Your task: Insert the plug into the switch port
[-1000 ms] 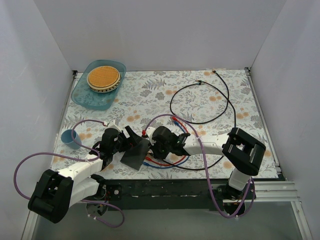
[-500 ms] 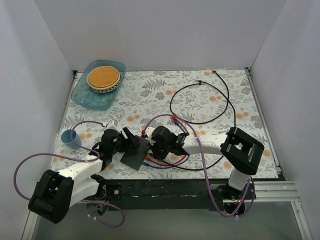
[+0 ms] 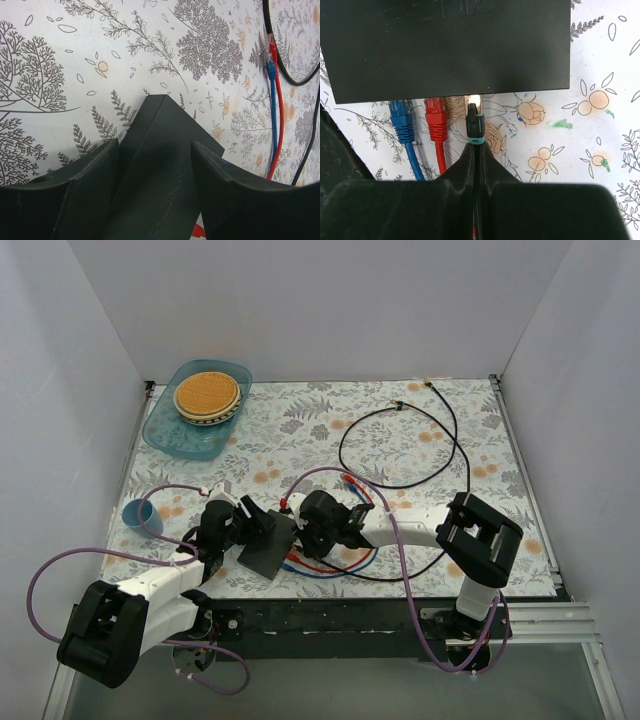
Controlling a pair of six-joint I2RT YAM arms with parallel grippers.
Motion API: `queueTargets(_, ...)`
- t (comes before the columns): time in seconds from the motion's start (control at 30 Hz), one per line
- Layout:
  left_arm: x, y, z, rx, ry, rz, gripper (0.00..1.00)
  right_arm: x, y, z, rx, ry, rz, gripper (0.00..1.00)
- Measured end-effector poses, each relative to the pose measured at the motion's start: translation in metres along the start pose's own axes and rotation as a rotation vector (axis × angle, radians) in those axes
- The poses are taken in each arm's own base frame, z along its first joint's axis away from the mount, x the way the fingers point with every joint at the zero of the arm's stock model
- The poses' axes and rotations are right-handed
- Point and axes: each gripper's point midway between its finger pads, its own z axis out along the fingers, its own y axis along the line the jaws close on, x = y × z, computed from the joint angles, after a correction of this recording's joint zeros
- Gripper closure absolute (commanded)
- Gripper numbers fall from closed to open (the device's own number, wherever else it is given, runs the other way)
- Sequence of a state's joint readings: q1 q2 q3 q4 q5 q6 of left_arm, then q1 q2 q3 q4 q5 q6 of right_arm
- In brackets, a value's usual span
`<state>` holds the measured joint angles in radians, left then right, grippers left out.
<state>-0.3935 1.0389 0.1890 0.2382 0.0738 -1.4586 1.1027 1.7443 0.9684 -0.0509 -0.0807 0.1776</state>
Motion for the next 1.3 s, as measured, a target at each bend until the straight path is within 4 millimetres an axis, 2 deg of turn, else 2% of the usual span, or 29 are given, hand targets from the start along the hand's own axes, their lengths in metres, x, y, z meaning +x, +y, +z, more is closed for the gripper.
queueTargets(1.3, -0.008, 0.016, 0.0, -0.058, -0.078, -0.037, 0.56, -0.013, -0.005, 0.007, 0.06, 0.037, 0.045, 0.99)
